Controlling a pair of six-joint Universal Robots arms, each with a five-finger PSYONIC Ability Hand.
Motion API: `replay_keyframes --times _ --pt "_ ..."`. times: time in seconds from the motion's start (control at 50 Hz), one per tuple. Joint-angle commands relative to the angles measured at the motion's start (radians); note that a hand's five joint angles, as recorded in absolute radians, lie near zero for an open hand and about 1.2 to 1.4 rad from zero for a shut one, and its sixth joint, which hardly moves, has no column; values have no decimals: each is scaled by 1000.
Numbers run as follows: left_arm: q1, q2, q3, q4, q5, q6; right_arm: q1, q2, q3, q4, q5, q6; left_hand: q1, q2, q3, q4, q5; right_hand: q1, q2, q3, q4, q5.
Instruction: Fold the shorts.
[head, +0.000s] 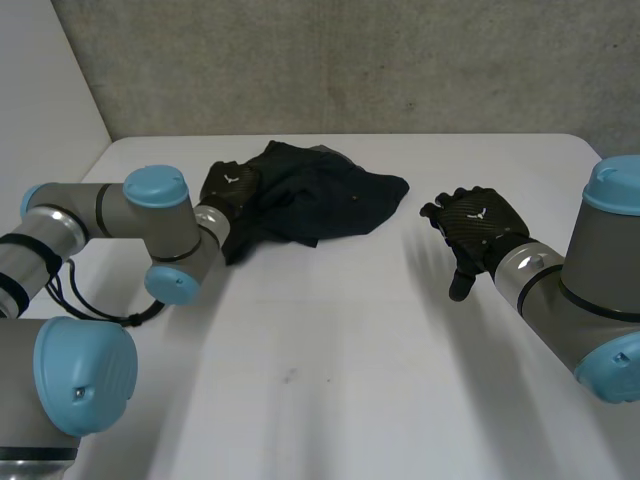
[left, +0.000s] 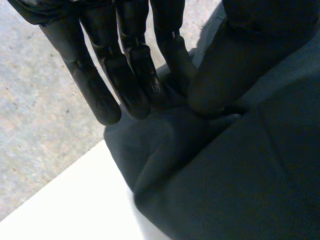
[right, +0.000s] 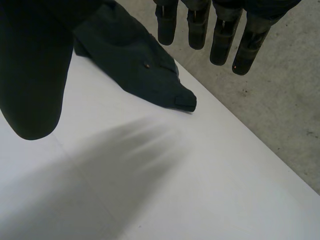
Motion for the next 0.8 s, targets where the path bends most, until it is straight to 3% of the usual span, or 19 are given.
replay_keyframes --times 0.02,0.1,0.26,0.4,0.42,0.46,0.5,0.64,0.8 --pt "-33 181 -156 -183 2 -19 -2 -7 0 2 1 0 255 214 221 216 239 17 -34 -39 -60 -56" --pt "-59 389 -367 -258 -1 -63 3 -11 3 3 1 0 255 214 221 216 239 17 -34 -39 -60 -56" --pt "-122 776 -790 -266 8 -203 7 -16 3 6 1 -1 255 214 221 216 239 17 -34 -39 -60 -56" --pt "-187 981 -1002 -249 2 -209 15 -28 5 8 0 -1 255 214 221 216 239 17 -34 -39 -60 -56" --pt "-188 1005 -1022 -222 2 -209 15 -30 5 8 0 -1 171 130 137 133 155 17 -34 -39 -60 -56" --pt "-181 1010 -1027 -174 -1 -211 15 -31 5 8 0 -1 -393 -434 -427 -432 -409 17 -34 -39 -60 -56" --pt "-170 990 -1021 -96 -20 -211 15 -33 5 8 0 -1 -776 -817 -810 -815 -792 17 -34 -39 -60 -56" --pt "-81 828 -955 85 -52 -200 18 -33 6 8 1 -1 -801 -842 -835 -840 -817 17 -34 -39 -60 -56" --pt "-73 570 -748 117 -44 -198 15 -31 9 3 1 -3 -798 -840 -832 -837 -814 17 -34 -39 -60 -56"
